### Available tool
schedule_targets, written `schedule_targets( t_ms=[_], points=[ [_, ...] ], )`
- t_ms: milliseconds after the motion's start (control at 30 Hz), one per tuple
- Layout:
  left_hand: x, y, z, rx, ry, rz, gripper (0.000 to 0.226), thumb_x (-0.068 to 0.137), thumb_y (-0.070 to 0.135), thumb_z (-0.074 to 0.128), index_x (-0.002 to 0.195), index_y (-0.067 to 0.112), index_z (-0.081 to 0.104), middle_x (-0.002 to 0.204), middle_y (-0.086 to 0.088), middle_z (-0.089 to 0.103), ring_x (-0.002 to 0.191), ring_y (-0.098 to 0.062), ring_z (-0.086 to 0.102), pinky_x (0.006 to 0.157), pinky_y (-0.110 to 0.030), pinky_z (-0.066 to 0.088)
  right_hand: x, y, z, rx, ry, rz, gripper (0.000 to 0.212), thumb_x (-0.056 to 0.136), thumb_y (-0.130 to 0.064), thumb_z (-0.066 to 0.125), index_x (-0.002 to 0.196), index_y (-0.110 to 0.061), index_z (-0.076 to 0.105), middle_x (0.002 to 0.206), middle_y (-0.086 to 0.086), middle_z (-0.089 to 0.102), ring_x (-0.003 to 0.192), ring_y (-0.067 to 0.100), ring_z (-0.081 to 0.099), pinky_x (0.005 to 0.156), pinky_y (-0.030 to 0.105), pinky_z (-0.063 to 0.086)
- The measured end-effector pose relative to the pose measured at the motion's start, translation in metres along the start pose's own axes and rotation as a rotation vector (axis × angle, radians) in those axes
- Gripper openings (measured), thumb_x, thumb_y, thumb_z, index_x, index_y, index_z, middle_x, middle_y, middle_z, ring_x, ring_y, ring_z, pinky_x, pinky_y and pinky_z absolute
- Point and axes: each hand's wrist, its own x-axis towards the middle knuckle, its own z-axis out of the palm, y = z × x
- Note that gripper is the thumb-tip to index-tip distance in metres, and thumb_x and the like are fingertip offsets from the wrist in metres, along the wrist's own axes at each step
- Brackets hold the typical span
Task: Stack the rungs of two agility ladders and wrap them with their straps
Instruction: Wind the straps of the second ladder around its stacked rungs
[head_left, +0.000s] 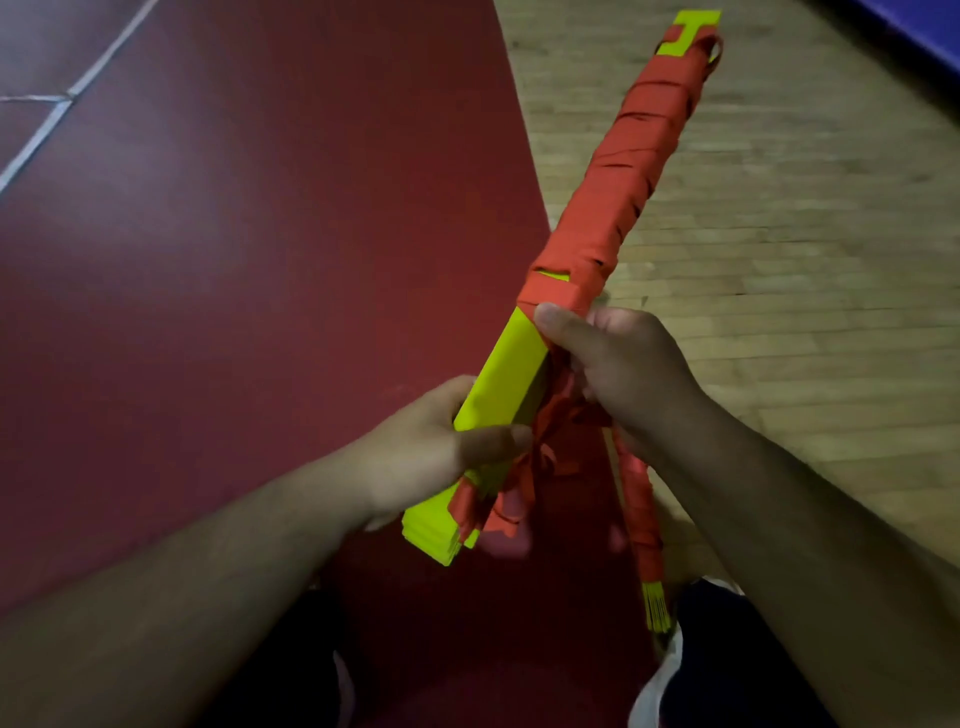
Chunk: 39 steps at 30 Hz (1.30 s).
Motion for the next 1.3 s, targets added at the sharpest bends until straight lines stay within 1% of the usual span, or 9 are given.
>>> schedule_targets(
  t_ms=[133,233,400,533,700,767,967,1133,1300],
  points=[
    [-0.007,0.002,-0.008,-0.49,-0.309,-0.169,0.03,0.081,0.02,0.068,0.11,0.014,0.07,0.095,-0.017,0.07,0.078,-0.031,0.068,0.07,-0.044,0.058,-0.003,-0.002,0.004,0.175,-0.057,0.001,0.035,0.09,-0.043,0.07,0.067,-0.019,0.058,0.049,-0.01,0.042,0.042,0.006,0.037,0.045,0.025,0.032],
    [-0.008,0.003,-0.008,-0.524,-0.314,-0.162,0.025,0.082,0.017,0.067,0.106,0.018,0.069,0.089,-0.016,0.064,0.069,-0.03,0.064,0.063,-0.043,0.056,-0.001,-0.003,0.002,0.11,-0.079,-0.054,0.041,0.091,-0.049,0.067,0.07,-0.015,0.059,0.05,-0.006,0.046,0.044,0.008,0.041,0.046,0.025,0.035],
    [-0.004,0.0,0.002,-0.125,-0.03,-0.028,0.028,0.082,0.026,0.07,0.102,0.013,0.056,0.077,-0.016,0.059,0.066,-0.033,0.056,0.061,-0.042,0.046,0.006,-0.002,-0.008,-0.169,-0.106,0.011,0.062,0.083,-0.072,0.061,0.064,-0.013,0.063,0.055,0.007,0.063,0.049,0.018,0.057,0.061,0.041,0.05],
    [0.0,-0.007,0.001,0.419,0.164,0.055,0.021,0.089,0.026,0.07,0.096,0.02,0.052,0.072,-0.001,0.063,0.06,-0.015,0.058,0.058,-0.034,0.048,0.003,-0.001,-0.004,-0.31,-0.128,0.067,0.08,0.065,-0.089,0.054,0.064,-0.011,0.067,0.055,0.009,0.068,0.047,0.017,0.064,0.066,0.041,0.056],
    [-0.012,-0.013,0.009,0.714,0.094,0.191,0.036,0.081,0.036,0.062,0.099,0.018,0.036,0.075,-0.006,0.055,0.056,-0.013,0.047,0.053,-0.039,0.039,-0.001,0.004,0.0,-0.331,-0.101,0.118,0.078,0.064,-0.089,0.058,0.067,-0.012,0.071,0.058,0.009,0.071,0.045,0.018,0.066,0.058,0.036,0.055],
    [-0.014,-0.015,0.016,0.735,0.062,0.288,0.031,0.081,0.037,0.057,0.096,0.023,0.033,0.071,0.001,0.05,0.052,-0.007,0.042,0.047,-0.027,0.032,0.0,0.006,0.0,-0.33,-0.057,0.098,0.067,0.071,-0.08,0.064,0.061,-0.014,0.069,0.05,0.005,0.067,0.042,0.013,0.063,0.053,0.031,0.049],
    [-0.01,-0.013,0.013,0.497,0.001,0.184,0.067,0.088,0.045,0.067,0.138,0.027,0.027,0.092,-0.001,0.07,0.073,-0.008,0.07,0.058,-0.024,0.054,0.001,0.003,0.002,-0.186,0.001,0.078,0.051,0.072,-0.063,0.07,0.066,-0.012,0.07,0.057,0.006,0.066,0.054,0.022,0.062,0.065,0.046,0.056],
    [-0.009,-0.003,0.007,-0.28,-0.131,-0.102,0.025,0.08,0.029,0.069,0.103,0.022,0.069,0.092,-0.015,0.07,0.076,-0.033,0.068,0.062,-0.039,0.058,-0.002,0.0,0.005,-0.036,-0.043,0.088,0.041,0.07,-0.059,0.063,0.067,-0.018,0.066,0.059,-0.004,0.057,0.061,0.023,0.058,0.065,0.044,0.046],
    [-0.013,0.005,-0.009,-0.418,-0.333,-0.145,0.029,0.076,0.035,0.08,0.097,0.018,0.073,0.083,-0.013,0.068,0.068,-0.026,0.067,0.06,-0.037,0.056,0.0,0.0,0.001,0.034,-0.152,0.001,0.04,0.087,-0.056,0.06,0.068,-0.021,0.06,0.052,-0.007,0.052,0.047,0.012,0.048,0.054,0.032,0.039]
  ],
)
